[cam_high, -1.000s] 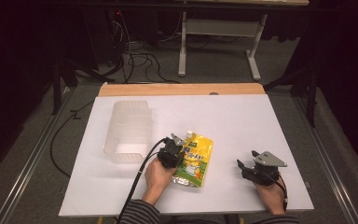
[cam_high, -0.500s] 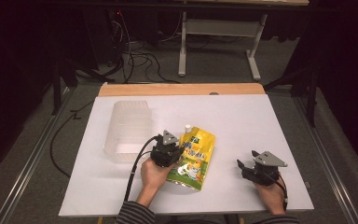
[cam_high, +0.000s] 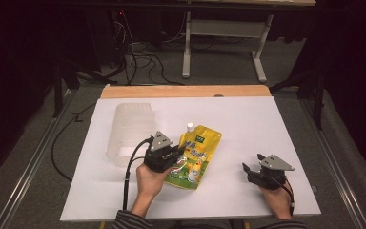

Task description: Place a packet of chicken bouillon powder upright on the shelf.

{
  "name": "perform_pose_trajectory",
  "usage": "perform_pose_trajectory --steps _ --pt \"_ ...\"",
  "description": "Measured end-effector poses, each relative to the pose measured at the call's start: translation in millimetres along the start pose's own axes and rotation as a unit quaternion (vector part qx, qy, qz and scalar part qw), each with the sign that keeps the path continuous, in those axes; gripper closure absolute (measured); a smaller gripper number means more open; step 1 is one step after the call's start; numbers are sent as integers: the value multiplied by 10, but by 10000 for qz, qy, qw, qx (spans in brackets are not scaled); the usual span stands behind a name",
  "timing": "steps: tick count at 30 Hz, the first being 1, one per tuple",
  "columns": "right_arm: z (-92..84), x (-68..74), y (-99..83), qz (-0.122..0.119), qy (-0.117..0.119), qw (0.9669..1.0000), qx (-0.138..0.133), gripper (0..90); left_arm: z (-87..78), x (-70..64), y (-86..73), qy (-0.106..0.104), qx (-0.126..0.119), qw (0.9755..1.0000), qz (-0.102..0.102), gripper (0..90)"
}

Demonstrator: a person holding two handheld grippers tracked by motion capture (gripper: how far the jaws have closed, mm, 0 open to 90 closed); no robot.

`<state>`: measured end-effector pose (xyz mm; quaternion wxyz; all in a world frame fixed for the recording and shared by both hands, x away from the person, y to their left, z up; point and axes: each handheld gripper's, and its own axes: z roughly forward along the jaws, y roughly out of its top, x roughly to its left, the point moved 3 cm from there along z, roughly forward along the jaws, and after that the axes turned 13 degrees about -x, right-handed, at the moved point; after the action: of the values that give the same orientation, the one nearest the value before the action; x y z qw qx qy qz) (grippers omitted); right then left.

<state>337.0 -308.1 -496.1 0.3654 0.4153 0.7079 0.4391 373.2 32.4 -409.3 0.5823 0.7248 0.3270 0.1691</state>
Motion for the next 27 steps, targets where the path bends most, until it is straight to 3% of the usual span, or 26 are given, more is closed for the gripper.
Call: perform_pose_trajectory --steps 15,20,27 --pt "0 0 0 -1 1 10000 3 320 -276 87 261 45 -530 9986 -20 849" --pt "3 0 0 -5 4 10000 14 320 -380 142 359 212 -669 9975 103 849" --pt "5 0 0 -19 10 10000 17 320 -545 262 461 415 -906 9950 98 847"
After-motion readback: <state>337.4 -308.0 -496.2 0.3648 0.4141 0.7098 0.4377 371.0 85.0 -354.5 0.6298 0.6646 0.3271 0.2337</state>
